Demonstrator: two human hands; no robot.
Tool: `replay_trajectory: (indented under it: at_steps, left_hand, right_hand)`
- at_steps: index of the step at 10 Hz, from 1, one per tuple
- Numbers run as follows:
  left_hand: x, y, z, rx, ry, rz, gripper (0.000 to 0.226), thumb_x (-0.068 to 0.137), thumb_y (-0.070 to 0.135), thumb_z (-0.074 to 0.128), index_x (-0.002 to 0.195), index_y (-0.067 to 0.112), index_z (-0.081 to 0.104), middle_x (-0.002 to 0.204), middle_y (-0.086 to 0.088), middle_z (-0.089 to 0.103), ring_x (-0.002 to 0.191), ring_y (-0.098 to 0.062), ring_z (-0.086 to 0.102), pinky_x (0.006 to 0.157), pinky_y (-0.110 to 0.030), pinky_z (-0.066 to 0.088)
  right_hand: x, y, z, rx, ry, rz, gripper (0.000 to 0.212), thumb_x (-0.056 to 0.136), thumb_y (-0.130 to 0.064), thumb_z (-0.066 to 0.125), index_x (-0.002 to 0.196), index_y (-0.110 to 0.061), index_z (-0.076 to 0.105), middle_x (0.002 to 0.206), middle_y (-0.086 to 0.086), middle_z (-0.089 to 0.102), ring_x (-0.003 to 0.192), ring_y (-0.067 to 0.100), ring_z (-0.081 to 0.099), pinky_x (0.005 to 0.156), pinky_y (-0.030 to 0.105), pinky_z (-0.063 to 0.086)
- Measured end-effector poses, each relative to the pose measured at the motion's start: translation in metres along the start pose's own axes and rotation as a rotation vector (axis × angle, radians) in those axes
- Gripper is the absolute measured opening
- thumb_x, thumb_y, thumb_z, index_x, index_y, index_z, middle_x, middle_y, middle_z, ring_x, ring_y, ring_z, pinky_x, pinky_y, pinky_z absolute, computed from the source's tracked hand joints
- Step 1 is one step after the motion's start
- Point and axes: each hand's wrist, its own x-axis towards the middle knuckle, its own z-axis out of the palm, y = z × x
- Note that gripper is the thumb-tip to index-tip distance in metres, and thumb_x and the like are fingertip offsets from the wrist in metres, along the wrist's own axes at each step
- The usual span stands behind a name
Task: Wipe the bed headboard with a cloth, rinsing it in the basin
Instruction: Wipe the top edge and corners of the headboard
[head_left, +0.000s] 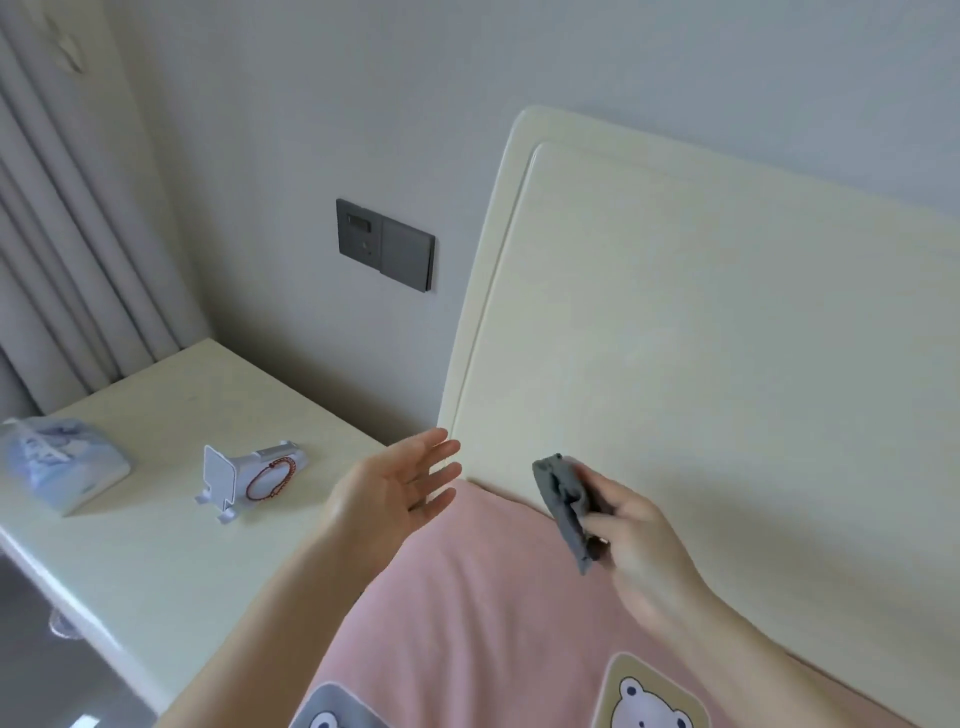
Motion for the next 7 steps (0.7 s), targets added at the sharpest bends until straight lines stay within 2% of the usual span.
replay_trajectory:
  at_steps: [1, 2, 3, 4, 5, 6, 7]
  left_hand:
    - [-0.046, -0.001, -0.009, 0.313, -0.111, 0.088, 0.031, 0.083, 0.012, 0.059, 0.113, 0.013, 0.067, 0.108, -0.002, 0.072, 0.102, -0.020, 0.066, 0.089, -0.033, 0.048]
    - [-0.092, 0.009, -0.013, 0.419, -0.307, 0.139, 0.040, 0.076, 0.028, 0.062, 0.115, 0.016, 0.066, 0.115, -0.005, 0.068, 0.110, -0.019, 0.062, 0.094, -0.035, 0.044]
    - [-0.132, 0.022, -0.018, 0.466, -0.408, 0.176, 0.039, 0.079, 0.031, 0.062, 0.115, 0.017, 0.066, 0.120, -0.006, 0.066, 0.116, -0.022, 0.058, 0.104, -0.043, 0.039]
    - [-0.169, 0.029, -0.020, 0.498, -0.440, 0.238, 0.030, 0.079, 0.027, 0.063, 0.106, 0.016, 0.070, 0.112, -0.005, 0.070, 0.110, -0.021, 0.061, 0.104, -0.043, 0.041]
    - [-0.202, 0.031, -0.019, 0.496, -0.381, 0.296, 0.015, 0.074, 0.022, 0.066, 0.085, 0.016, 0.074, 0.092, -0.006, 0.073, 0.089, -0.020, 0.066, 0.098, -0.043, 0.045]
    - [-0.232, 0.027, -0.018, 0.544, -0.287, 0.316, 0.012, 0.068, 0.023, 0.070, 0.077, 0.016, 0.073, 0.084, -0.009, 0.071, 0.083, -0.019, 0.064, 0.097, -0.045, 0.045]
    - [-0.260, 0.022, -0.017, 0.629, -0.212, 0.365, 0.015, 0.066, 0.026, 0.071, 0.077, 0.017, 0.072, 0.082, -0.007, 0.071, 0.081, -0.018, 0.063, 0.089, -0.038, 0.049]
  right_hand:
    - [-0.052, -0.042, 0.041, 0.747, -0.176, 0.273, 0.038, 0.051, 0.017, 0.072, 0.081, -0.005, 0.073, 0.077, 0.014, 0.064, 0.059, 0.022, 0.053, 0.045, 0.028, 0.041]
    - [-0.096, -0.053, 0.075, 0.803, -0.215, 0.307, 0.058, 0.031, 0.016, 0.081, 0.086, -0.002, 0.073, 0.080, 0.018, 0.064, 0.058, 0.026, 0.057, 0.043, 0.030, 0.044]
    - [-0.135, -0.065, 0.099, 0.759, -0.204, 0.333, 0.056, 0.039, 0.013, 0.080, 0.092, -0.002, 0.073, 0.083, 0.019, 0.064, 0.058, 0.026, 0.060, 0.045, 0.030, 0.045]
    - [-0.165, -0.077, 0.116, 0.686, -0.193, 0.313, 0.046, 0.049, 0.008, 0.077, 0.093, -0.004, 0.074, 0.087, 0.018, 0.067, 0.060, 0.026, 0.062, 0.045, 0.030, 0.048]
    - [-0.195, -0.089, 0.125, 0.467, -0.184, 0.284, 0.029, 0.070, -0.014, 0.063, 0.096, -0.009, 0.073, 0.094, 0.016, 0.071, 0.067, 0.026, 0.068, 0.049, 0.030, 0.053]
    - [-0.223, -0.094, 0.129, 0.290, -0.182, 0.213, 0.038, 0.083, -0.033, 0.050, 0.110, -0.011, 0.066, 0.107, 0.016, 0.070, 0.087, 0.028, 0.069, 0.072, 0.042, 0.057]
    - [-0.244, -0.093, 0.132, 0.041, -0.197, 0.046, 0.038, 0.081, -0.037, 0.060, 0.111, -0.013, 0.065, 0.097, 0.008, 0.070, 0.084, 0.022, 0.064, 0.080, 0.042, 0.053]
